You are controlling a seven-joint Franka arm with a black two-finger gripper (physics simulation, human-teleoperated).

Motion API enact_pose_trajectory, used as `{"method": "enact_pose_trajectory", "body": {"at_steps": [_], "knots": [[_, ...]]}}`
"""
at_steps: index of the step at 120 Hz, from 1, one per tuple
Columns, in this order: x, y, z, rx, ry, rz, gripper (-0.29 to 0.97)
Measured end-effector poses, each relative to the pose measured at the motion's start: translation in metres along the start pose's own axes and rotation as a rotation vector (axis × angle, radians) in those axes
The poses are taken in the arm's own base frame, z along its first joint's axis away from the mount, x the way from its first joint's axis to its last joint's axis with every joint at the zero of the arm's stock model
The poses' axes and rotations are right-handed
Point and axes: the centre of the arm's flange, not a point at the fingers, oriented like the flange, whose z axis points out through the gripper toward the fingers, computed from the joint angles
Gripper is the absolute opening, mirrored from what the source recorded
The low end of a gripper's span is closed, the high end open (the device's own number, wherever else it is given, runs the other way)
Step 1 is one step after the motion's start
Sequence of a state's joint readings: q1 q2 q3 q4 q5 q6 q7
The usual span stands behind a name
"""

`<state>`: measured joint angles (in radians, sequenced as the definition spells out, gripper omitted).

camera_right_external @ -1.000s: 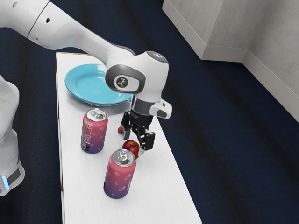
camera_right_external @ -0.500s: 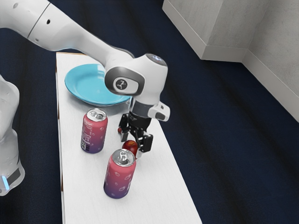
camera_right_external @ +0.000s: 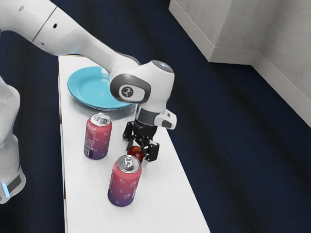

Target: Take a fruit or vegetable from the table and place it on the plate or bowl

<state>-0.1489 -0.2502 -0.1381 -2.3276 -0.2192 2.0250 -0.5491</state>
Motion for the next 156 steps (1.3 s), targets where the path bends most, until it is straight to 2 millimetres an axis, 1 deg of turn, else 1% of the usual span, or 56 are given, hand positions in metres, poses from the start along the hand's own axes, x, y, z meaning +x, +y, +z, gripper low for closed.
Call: {"method": "enact_pose_trajectory", "body": {"at_steps": [16,61,78,99,101,111,117,131,156], "knots": [[0.001,-0.002,0.004,0.004,-0.005,-0.005,0.68],[0.009,-0.011,0.003,0.006,0.006,-0.019,0.68],[0.013,-0.012,0.01,0.011,-0.002,-0.022,0.68],[0.017,-0.014,0.013,0.012,-0.005,-0.028,0.68],[0.017,-0.014,0.014,0.011,-0.005,-0.028,0.66],[0.018,-0.014,0.014,0.01,-0.002,-0.026,0.49],[0.018,-0.014,0.014,0.01,0.0,-0.026,0.43],[0.019,-0.013,0.015,0.012,0.001,-0.027,0.41],[0.02,-0.011,0.005,0.013,0.029,-0.016,0.39]]}}
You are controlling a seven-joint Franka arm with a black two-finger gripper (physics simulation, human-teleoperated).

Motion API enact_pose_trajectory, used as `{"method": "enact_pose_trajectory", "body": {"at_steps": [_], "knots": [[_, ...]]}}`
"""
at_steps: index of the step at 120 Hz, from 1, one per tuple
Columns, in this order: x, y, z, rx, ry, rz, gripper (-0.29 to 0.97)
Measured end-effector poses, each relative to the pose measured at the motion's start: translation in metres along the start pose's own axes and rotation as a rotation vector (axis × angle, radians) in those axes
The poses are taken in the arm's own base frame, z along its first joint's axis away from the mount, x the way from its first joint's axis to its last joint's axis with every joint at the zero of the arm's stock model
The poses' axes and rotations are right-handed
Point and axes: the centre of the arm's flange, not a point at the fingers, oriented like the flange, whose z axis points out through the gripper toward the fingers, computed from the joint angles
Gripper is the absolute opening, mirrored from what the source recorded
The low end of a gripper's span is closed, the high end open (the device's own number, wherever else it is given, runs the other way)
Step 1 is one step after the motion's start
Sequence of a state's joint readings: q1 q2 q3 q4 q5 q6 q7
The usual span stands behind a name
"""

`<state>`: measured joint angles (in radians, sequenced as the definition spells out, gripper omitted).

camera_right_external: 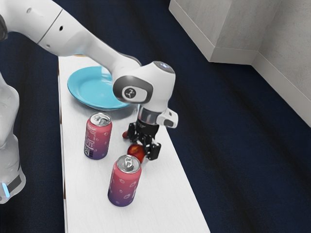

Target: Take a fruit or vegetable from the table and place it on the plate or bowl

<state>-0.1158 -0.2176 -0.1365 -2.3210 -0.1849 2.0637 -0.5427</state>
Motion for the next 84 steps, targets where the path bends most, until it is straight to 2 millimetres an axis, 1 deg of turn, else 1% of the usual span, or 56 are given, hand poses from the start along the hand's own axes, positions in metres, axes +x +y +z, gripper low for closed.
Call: {"method": "enact_pose_trajectory", "body": {"at_steps": [24,31,38,49,59,65,68,75,84], "knots": [[0.003,0.006,-0.029,0.0,0.072,0.029,0.39],[0.004,0.007,-0.044,0.004,0.106,0.043,0.39],[0.004,0.006,-0.063,0.011,0.142,0.051,0.39],[-0.004,-0.007,-0.094,0.025,0.188,0.046,0.39],[-0.024,-0.018,-0.118,0.037,0.211,0.046,0.39],[-0.036,-0.025,-0.127,0.048,0.214,0.042,0.39],[-0.039,-0.031,-0.13,0.054,0.214,0.033,0.39],[-0.039,-0.047,-0.137,0.079,0.219,0.004,0.39],[-0.027,-0.075,-0.144,0.107,0.219,-0.056,0.39]]}}
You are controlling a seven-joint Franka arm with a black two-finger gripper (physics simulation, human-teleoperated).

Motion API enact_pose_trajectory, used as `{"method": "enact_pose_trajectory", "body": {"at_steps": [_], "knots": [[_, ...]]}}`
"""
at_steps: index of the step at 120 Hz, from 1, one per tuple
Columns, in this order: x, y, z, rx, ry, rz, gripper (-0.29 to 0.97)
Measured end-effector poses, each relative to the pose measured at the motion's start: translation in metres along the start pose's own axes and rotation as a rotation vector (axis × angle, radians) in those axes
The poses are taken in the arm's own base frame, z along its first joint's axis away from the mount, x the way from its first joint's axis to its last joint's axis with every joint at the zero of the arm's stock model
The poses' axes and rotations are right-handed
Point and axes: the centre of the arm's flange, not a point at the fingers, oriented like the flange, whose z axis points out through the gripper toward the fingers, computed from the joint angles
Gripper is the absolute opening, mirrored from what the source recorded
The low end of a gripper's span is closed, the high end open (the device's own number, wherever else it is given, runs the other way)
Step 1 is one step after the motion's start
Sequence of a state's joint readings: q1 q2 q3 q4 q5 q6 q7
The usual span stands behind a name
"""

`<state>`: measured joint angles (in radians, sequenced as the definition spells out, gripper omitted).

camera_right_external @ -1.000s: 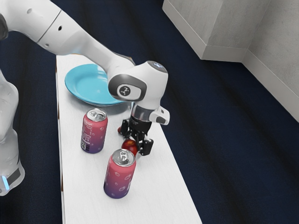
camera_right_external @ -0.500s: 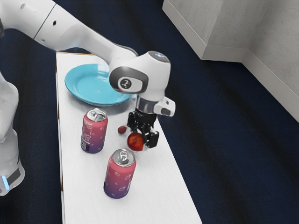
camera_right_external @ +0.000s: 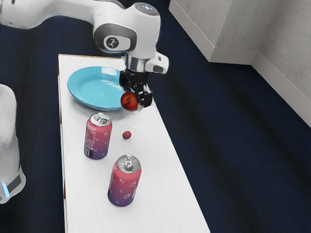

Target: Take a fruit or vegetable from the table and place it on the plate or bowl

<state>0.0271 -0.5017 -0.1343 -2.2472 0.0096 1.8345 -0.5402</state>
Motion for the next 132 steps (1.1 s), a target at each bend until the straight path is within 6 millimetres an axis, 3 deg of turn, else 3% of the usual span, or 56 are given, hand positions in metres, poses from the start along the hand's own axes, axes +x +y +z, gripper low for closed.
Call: {"method": "enact_pose_trajectory", "body": {"at_steps": [40,58,70,101,123,127,132], "knots": [[0.048,-0.126,0.005,0.075,-0.039,-0.19,0.39],[0.056,-0.178,0.01,0.096,-0.065,-0.246,0.39],[0.057,-0.199,0.019,0.106,-0.094,-0.252,0.39],[0.063,-0.212,0.05,0.107,-0.178,-0.2,0.39],[0.064,-0.21,0.049,0.095,-0.176,-0.155,0.6],[0.063,-0.203,0.045,0.092,-0.166,-0.132,0.62],[0.065,-0.173,0.02,0.082,-0.113,-0.051,0.63]]}}
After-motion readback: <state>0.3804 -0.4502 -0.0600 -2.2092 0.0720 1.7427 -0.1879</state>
